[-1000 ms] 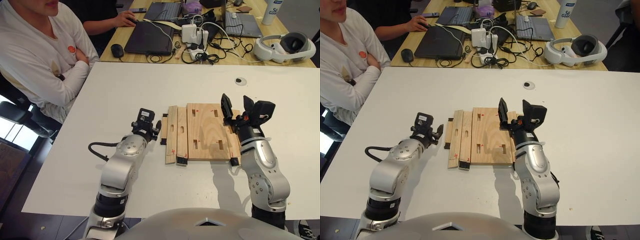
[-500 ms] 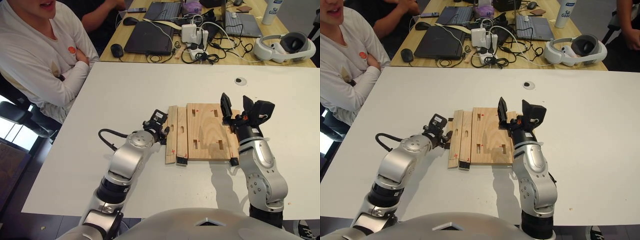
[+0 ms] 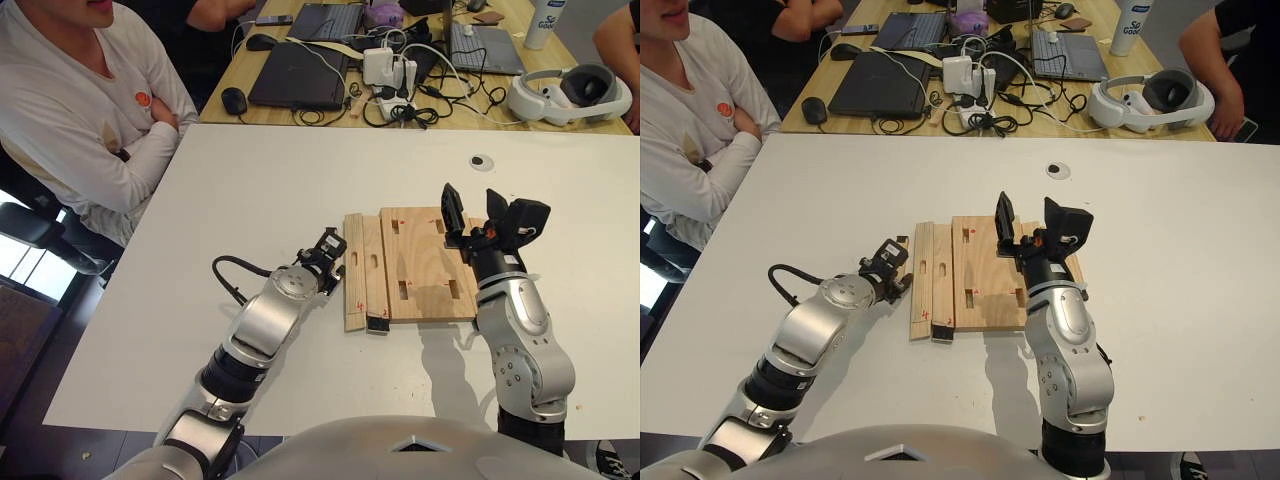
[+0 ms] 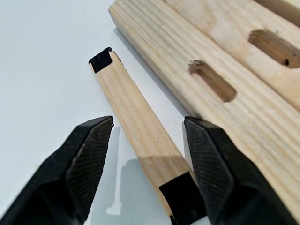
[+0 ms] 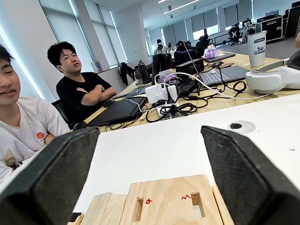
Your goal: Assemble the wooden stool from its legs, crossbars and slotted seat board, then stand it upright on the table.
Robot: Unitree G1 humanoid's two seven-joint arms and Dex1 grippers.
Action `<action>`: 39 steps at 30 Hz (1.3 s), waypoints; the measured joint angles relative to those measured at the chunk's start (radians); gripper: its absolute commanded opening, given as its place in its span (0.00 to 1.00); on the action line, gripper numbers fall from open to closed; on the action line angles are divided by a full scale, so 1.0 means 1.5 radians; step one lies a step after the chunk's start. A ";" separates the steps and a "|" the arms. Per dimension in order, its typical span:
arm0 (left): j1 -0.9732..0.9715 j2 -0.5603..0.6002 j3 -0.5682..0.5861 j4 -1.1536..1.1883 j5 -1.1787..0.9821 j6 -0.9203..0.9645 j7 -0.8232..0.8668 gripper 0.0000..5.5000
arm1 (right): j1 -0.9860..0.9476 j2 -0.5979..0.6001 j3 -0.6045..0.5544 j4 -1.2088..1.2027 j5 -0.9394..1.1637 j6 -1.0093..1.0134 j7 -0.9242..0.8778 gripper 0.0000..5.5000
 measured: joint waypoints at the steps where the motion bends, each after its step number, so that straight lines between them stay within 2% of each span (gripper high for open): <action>1: 0.000 -0.002 0.000 0.003 0.000 0.004 0.000 0.51 | 0.000 0.000 0.000 0.000 0.000 0.000 0.000 0.73; 5: 0.001 -0.016 0.024 0.016 -0.002 0.013 0.001 0.51 | 0.000 0.000 0.001 0.000 -0.001 0.000 0.000 0.73; 10: -0.010 -0.075 0.131 0.048 -0.035 0.062 0.001 0.51 | 0.000 0.001 0.001 0.001 -0.008 -0.004 0.000 0.73; 14: -0.052 -0.107 0.173 0.097 -0.058 0.091 -0.003 0.51 | -0.001 0.005 0.003 0.007 -0.013 -0.013 -0.001 0.73; 18: -0.083 -0.099 0.165 0.131 -0.067 0.096 -0.019 0.42 | -0.001 0.013 0.003 0.007 -0.022 -0.022 -0.004 0.73; 25: -0.104 -0.050 0.103 0.144 -0.072 0.077 -0.053 0.24 | -0.003 0.018 0.000 0.014 -0.028 -0.028 -0.013 0.73; 31: -0.103 -0.001 0.049 0.138 -0.056 0.026 -0.064 0.24 | -0.016 0.019 -0.007 0.014 -0.031 -0.028 -0.015 0.73; 34: -0.104 0.056 0.048 0.140 -0.017 -0.019 -0.056 0.24 | -0.026 0.020 -0.013 0.015 -0.022 -0.025 -0.013 0.73; 39: -0.140 0.098 0.081 0.118 0.049 -0.160 -0.024 0.24 | -0.053 0.026 -0.062 0.025 0.147 0.056 0.027 0.73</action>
